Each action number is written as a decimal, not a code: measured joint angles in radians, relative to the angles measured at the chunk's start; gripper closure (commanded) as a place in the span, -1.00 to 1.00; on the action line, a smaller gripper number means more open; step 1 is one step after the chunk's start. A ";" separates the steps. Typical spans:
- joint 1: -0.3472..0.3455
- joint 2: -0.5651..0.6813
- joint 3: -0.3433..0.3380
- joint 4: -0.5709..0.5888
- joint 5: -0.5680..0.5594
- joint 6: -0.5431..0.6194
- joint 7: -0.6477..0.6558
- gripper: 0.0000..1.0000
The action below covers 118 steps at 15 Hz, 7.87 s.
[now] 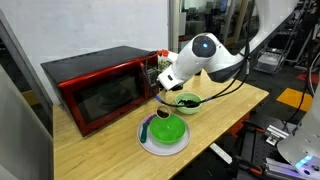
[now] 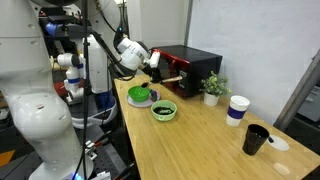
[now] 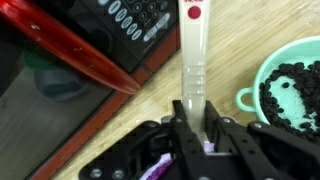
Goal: Use the spoon to transfer beans from the light-green bowl to the dark green bowl
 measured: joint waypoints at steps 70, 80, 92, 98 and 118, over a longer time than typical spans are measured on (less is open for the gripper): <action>0.354 0.240 0.279 0.042 -0.364 -1.264 0.131 0.89; 0.412 0.327 0.279 0.099 -0.374 -1.394 0.030 0.89; 0.452 0.391 0.278 0.140 -0.401 -1.499 -0.044 0.89; 0.476 0.413 0.276 0.156 -0.414 -1.560 -0.093 0.89; 0.544 0.474 0.237 0.196 -0.466 -1.718 -0.253 0.89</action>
